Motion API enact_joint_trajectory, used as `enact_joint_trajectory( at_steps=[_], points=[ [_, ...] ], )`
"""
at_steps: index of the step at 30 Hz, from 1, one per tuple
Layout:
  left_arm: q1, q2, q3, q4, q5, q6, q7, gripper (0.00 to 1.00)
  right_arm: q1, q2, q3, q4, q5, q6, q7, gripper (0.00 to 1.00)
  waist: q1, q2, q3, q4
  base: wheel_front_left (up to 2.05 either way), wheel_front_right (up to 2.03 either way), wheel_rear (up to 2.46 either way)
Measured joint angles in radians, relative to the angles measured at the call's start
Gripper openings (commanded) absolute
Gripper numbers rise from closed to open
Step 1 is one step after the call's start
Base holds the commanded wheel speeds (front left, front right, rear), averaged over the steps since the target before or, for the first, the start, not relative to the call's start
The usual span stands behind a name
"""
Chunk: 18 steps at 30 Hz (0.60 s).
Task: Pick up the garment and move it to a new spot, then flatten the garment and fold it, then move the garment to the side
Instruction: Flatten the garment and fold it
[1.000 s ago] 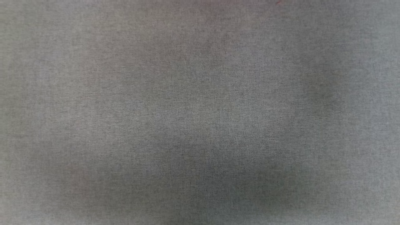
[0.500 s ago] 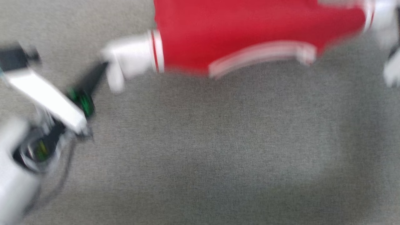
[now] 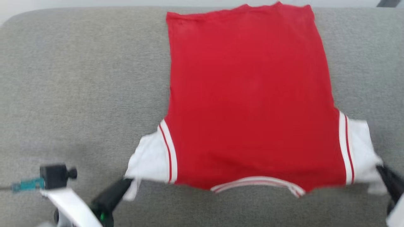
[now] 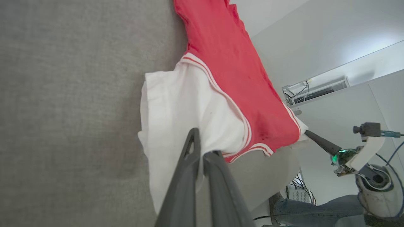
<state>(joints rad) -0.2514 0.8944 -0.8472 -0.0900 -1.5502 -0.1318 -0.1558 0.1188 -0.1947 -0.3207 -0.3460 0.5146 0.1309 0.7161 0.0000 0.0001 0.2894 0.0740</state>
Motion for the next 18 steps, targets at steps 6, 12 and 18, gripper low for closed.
enact_joint_trajectory(
  at_steps=[6,12,18],
  points=[
    [0.109,0.060,-0.031,-0.051,0.005,0.000,-0.047,0.00,0.192,0.051,-0.028,-0.127,0.029,0.000,0.092,0.00,0.0000,0.0000,0.005,0.019,0.00,0.00,0.00],
    [0.153,0.088,-0.040,-0.089,0.009,0.000,-0.066,0.00,0.239,0.079,-0.069,-0.189,0.049,0.000,0.119,0.00,0.0000,0.0000,0.014,0.026,0.00,0.00,0.00],
    [0.110,0.023,-0.059,-0.051,0.004,0.000,-0.040,0.00,0.200,0.082,-0.036,-0.106,0.048,0.000,0.130,0.00,0.0000,0.0000,0.014,0.027,0.00,0.00,0.00]
  ],
)
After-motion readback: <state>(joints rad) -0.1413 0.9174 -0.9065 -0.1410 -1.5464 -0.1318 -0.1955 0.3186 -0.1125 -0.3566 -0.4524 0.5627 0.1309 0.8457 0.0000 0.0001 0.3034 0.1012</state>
